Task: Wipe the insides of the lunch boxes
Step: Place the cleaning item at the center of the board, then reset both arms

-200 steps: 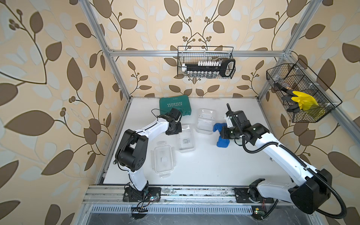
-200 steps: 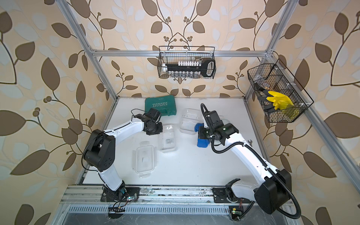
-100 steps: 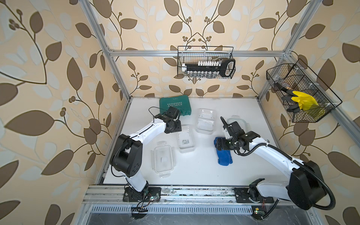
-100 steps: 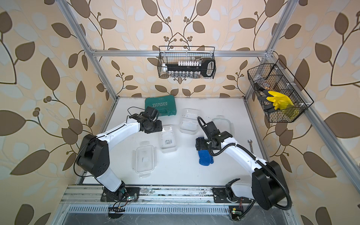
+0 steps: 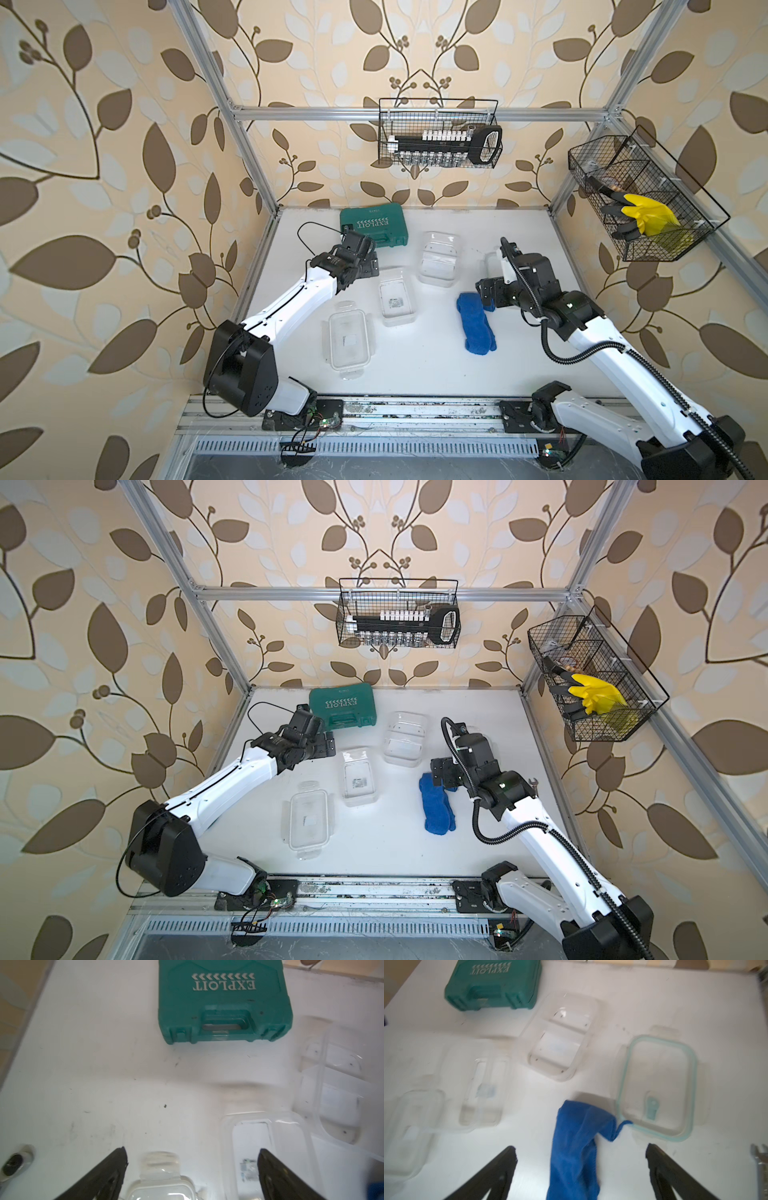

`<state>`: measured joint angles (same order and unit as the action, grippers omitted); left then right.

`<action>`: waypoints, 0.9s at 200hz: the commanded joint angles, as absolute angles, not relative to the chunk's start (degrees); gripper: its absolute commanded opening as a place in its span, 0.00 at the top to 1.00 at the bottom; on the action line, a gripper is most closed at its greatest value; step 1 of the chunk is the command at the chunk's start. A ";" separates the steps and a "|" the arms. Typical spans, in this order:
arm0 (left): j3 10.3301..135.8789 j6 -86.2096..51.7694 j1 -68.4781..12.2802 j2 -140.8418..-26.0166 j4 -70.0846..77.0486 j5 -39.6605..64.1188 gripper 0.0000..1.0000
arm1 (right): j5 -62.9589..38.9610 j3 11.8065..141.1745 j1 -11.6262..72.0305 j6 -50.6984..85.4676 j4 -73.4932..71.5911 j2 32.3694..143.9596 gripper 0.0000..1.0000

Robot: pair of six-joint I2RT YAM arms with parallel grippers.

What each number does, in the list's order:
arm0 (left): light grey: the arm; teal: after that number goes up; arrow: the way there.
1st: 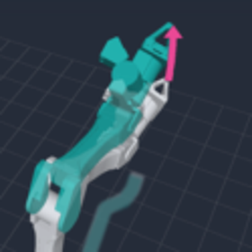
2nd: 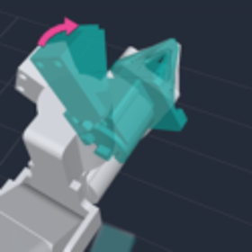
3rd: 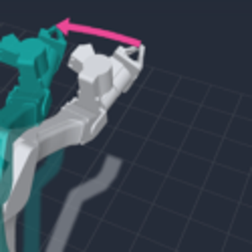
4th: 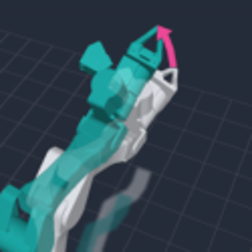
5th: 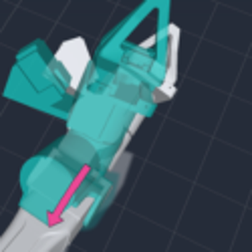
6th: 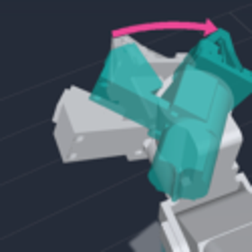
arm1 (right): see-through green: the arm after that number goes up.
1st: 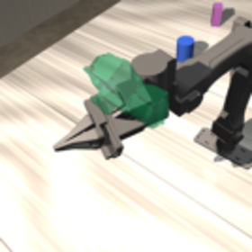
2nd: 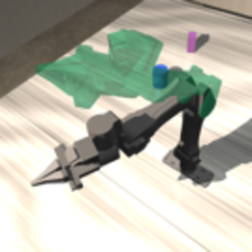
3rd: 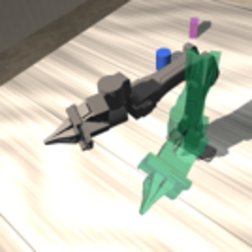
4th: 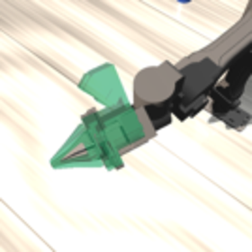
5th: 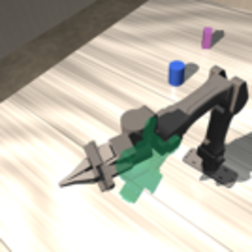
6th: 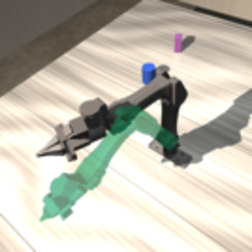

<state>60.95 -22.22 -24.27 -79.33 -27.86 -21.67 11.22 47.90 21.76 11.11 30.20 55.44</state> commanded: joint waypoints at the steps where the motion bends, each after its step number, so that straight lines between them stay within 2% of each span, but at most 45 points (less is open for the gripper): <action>1: 53.73 -12.97 -23.73 -74.86 -16.24 -36.51 0.01 | 22.90 36.84 19.14 1.56 8.52 55.64 0.02; 20: 48.87 -7.48 -23.64 -74.40 -9.04 -42.75 0.01 | 27.04 28.76 14.25 1.77 -8.89 60.75 0.02; 31: 47.19 -5.08 -23.64 -74.91 -6.49 -44.64 0.01 | 26.08 25.38 10.92 2.08 -17.84 64.81 0.02; 42: 45.20 -0.62 -23.70 -75.42 -2.21 -41.40 0.01 | 25.23 22.97 8.87 3.09 -26.29 68.63 0.02; 59: 42.04 3.81 -23.64 -76.72 5.17 -37.41 0.01 | 18.14 21.30 7.91 0.70 -36.08 74.71 0.02; 76: 39.07 7.87 -23.64 -78.52 11.41 -37.97 0.01 | 19.75 23.24 8.21 -0.61 -37.77 79.08 0.05; 97: 34.16 8.29 -23.66 -79.91 20.69 -36.23 0.01 | 19.75 17.27 4.96 1.88 -54.64 85.01 0.03; 130: 22.31 8.86 -24.03 -80.55 41.15 -36.24 0.01 | 19.32 16.89 4.46 2.79 -55.22 85.71 0.02; 180: 17.78 12.83 -22.90 -78.87 47.97 -28.83 0.01 | 19.16 17.49 4.55 2.47 -53.84 85.72 0.02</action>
<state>18.44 10.00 -23.92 -80.31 37.91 -33.19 19.88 17.19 4.64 2.09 -51.42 85.62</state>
